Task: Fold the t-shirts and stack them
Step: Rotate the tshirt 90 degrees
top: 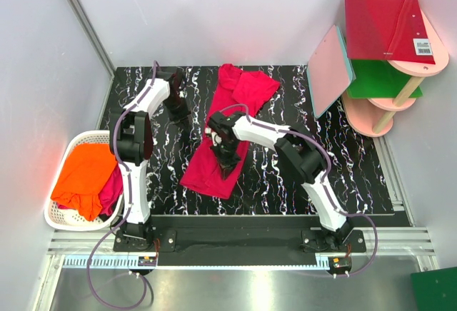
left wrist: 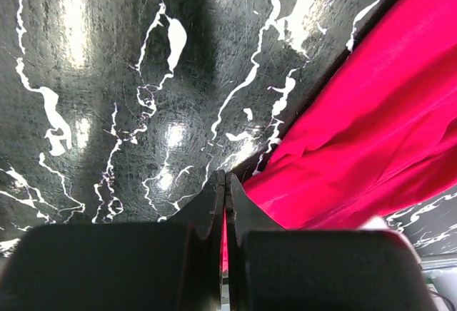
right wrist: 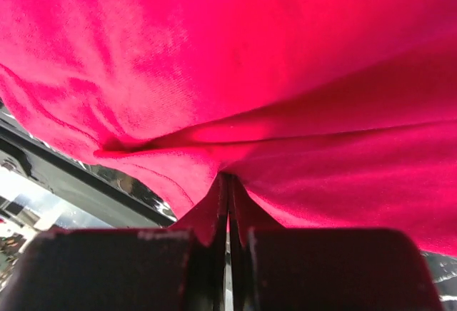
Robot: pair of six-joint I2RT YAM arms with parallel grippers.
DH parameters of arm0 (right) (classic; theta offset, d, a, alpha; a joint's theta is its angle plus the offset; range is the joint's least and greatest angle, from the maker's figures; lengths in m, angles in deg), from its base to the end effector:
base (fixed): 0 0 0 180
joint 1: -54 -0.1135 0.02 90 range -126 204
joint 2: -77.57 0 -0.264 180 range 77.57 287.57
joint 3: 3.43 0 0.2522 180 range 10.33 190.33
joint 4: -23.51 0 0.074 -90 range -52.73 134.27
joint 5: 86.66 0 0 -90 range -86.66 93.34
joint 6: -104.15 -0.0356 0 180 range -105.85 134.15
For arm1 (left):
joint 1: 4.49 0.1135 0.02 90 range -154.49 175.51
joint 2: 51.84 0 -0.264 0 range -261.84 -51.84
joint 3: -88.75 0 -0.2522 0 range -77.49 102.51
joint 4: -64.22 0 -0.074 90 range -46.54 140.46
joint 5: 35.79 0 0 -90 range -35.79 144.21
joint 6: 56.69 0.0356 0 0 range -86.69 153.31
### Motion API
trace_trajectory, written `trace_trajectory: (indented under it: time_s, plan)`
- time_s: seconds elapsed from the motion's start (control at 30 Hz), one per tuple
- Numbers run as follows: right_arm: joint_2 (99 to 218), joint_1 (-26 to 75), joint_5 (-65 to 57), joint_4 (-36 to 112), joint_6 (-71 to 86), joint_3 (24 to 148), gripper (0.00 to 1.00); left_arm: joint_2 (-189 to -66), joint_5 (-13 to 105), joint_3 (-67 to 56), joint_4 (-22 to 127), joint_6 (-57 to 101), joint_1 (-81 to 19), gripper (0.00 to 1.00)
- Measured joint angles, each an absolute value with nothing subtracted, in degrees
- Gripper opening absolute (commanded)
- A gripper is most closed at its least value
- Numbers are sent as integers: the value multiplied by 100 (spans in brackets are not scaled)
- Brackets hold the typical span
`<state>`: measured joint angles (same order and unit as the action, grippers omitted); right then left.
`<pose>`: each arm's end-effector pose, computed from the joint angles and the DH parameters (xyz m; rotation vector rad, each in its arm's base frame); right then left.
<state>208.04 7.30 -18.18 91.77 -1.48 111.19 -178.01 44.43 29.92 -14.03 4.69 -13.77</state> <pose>0.2957 0.3328 0.1389 0.8267 -2.8651 -0.5643 0.4331 -0.0769 0.1963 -0.5005 3.0295 -0.3073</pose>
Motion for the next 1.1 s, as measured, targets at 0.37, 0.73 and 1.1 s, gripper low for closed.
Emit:
trace_trajectory:
  time_s: [0.37, 0.73, 1.1]
  plan:
    - [20540, 621, -1564, 9328, -433, 10590, 0, -17838, 4351, 3128, -1407, 493, -1375, 0]
    - [20234, 824, -1267, 10549, -865, 9541, 0, -17984, 4242, 3143, -1396, 499, -1377, 0]
    - [20089, 1132, 457, 10436, -485, 10981, 0, -17963, 3859, 2953, -1193, 560, -1384, 0]
